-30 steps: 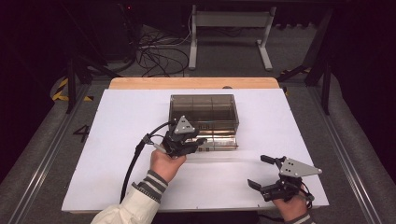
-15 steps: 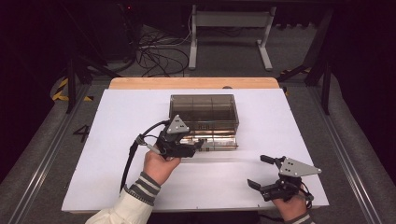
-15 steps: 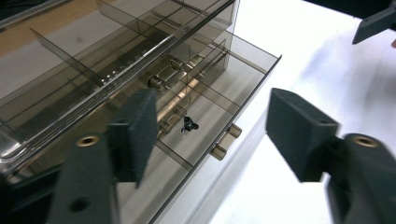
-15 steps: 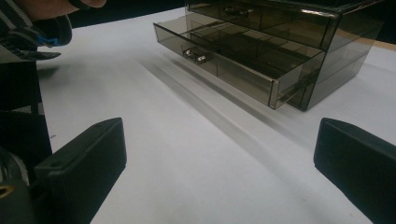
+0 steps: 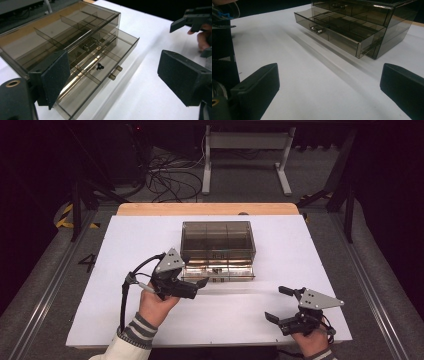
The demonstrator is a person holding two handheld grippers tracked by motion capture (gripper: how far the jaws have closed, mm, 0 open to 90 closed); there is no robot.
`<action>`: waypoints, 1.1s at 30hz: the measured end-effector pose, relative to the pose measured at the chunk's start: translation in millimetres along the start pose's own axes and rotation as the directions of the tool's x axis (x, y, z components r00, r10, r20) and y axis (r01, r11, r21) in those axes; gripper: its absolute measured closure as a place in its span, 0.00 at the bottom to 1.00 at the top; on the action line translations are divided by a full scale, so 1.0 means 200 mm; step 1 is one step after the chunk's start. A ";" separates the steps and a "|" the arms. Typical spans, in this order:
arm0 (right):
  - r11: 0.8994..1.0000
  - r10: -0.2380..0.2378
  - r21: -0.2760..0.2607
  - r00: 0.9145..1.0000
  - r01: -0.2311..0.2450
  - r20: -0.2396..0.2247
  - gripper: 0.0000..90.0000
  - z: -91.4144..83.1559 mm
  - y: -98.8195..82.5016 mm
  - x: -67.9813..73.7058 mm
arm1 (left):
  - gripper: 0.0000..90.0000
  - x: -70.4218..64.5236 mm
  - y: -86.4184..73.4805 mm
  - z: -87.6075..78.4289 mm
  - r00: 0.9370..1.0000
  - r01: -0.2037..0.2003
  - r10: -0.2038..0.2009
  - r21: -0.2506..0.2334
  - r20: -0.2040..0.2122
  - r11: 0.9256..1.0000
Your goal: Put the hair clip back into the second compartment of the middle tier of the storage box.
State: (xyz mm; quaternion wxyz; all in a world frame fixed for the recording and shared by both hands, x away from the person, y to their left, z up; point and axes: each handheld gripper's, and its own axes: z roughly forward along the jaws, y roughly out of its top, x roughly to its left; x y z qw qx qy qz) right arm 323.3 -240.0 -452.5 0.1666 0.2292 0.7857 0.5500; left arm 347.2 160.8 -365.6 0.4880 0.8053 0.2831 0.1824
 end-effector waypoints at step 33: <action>1.000 -0.005 -0.002 1.000 0.005 0.002 0.03 0.00 0.00 0.00 | 0.08 0.04 -0.43 -0.36 0.997 0.006 -0.015 -0.112 -0.076 0.994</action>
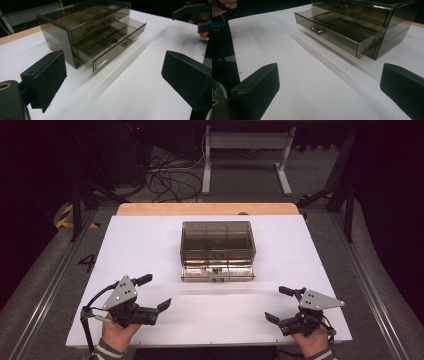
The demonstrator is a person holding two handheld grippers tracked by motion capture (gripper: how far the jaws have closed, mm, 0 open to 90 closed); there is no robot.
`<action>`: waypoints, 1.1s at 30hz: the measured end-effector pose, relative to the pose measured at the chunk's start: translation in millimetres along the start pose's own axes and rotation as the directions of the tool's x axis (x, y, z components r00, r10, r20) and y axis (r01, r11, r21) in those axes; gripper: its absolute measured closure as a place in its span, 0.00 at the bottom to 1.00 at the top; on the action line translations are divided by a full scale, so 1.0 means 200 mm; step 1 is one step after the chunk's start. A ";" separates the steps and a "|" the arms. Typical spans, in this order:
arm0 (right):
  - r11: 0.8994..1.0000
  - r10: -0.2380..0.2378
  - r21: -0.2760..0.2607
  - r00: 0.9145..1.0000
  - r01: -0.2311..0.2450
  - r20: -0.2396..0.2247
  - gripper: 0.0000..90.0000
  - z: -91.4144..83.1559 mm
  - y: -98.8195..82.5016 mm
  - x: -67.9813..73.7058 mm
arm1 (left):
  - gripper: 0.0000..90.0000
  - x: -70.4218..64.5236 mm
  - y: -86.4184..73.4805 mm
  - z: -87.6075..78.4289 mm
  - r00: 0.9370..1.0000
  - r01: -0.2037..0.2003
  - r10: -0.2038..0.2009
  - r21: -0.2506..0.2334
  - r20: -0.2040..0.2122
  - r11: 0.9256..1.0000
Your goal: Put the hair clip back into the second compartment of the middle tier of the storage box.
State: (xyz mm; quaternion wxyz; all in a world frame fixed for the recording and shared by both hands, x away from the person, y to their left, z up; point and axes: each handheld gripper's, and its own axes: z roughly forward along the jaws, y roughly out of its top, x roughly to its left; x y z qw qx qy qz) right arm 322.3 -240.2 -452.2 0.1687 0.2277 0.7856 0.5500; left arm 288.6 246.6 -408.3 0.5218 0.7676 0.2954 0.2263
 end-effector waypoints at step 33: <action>1.000 0.006 0.004 1.000 -0.006 -0.007 0.03 0.02 -0.01 -0.01 | 0.05 0.11 -0.30 -0.13 0.992 0.089 -0.092 -0.039 -0.086 0.995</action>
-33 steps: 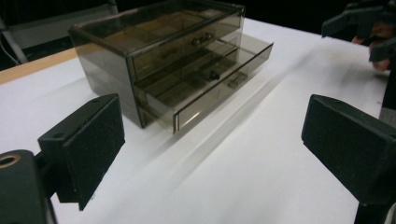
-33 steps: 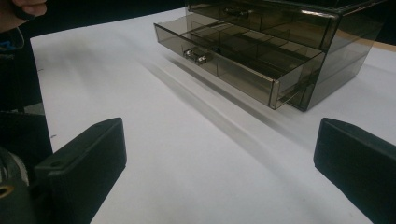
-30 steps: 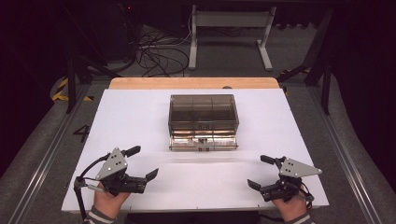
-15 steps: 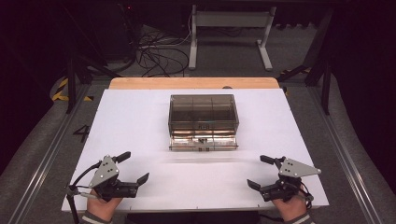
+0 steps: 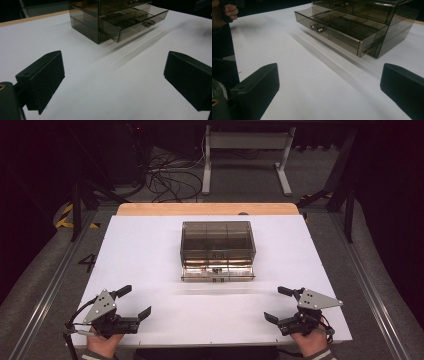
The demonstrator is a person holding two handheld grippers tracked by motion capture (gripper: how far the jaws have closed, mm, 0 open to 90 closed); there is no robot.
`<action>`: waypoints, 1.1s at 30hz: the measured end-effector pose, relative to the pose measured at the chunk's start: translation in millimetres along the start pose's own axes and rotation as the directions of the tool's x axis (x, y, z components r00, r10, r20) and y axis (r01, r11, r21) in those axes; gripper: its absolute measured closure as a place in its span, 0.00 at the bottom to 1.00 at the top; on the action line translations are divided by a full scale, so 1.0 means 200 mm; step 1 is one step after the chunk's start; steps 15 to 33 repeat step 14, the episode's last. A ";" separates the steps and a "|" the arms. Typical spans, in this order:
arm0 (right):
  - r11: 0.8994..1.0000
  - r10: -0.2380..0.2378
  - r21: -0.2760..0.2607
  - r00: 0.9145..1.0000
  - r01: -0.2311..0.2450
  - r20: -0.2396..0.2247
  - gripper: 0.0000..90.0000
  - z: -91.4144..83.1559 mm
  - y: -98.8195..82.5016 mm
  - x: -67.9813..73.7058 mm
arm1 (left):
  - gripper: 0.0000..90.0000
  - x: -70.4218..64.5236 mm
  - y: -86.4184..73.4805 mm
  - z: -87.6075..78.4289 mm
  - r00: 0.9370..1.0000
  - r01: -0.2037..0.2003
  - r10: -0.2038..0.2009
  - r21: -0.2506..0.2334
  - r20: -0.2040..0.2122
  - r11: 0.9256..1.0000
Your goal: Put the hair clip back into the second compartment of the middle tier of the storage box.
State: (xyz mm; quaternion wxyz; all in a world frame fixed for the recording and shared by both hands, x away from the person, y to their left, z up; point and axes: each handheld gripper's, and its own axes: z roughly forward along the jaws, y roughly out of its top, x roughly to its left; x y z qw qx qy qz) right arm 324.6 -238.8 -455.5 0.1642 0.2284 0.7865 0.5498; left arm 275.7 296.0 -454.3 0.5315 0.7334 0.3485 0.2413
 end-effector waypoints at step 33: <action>1.000 0.001 0.000 1.000 -0.001 -0.001 0.03 0.00 0.00 0.00 | 0.05 -0.02 0.01 0.00 0.997 -0.055 0.056 0.016 -0.047 0.998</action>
